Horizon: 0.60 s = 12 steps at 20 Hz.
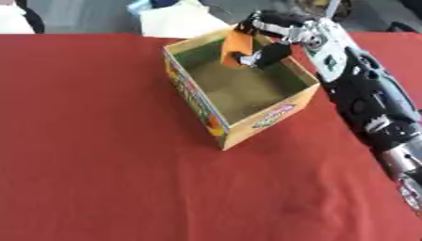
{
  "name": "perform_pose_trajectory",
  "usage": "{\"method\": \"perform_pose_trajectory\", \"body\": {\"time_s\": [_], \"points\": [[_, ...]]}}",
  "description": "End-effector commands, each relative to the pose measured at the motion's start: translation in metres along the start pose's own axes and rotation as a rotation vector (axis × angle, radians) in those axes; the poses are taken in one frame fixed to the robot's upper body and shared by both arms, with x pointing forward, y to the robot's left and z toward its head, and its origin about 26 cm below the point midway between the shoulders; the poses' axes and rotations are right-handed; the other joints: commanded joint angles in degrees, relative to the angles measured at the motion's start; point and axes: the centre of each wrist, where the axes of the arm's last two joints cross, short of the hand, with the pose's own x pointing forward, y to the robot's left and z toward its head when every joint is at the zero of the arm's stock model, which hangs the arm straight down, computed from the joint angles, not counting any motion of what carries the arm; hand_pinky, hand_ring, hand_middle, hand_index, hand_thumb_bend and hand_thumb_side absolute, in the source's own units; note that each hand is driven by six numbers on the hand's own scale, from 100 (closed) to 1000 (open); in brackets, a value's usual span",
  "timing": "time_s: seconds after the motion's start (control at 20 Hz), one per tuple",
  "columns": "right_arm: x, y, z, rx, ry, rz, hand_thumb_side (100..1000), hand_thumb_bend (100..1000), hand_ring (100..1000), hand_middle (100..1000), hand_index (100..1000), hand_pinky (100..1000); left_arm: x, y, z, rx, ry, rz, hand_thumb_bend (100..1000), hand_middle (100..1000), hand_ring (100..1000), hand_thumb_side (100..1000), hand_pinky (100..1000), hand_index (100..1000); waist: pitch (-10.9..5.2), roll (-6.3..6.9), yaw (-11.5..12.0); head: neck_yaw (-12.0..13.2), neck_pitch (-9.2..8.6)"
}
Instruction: Pick up objects on the table and place them in the box.
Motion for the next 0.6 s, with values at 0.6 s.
{"method": "perform_pose_trajectory", "body": {"time_s": [0.6], "points": [[0.014,0.004,-0.016,0.101,0.014,0.190,734,188,889,761,903,836,0.003,0.000,-0.006,-0.023,-0.004,0.000,100,1000,956,621,550,761,-1.09,0.18,0.03,-0.44,-0.49]]}}
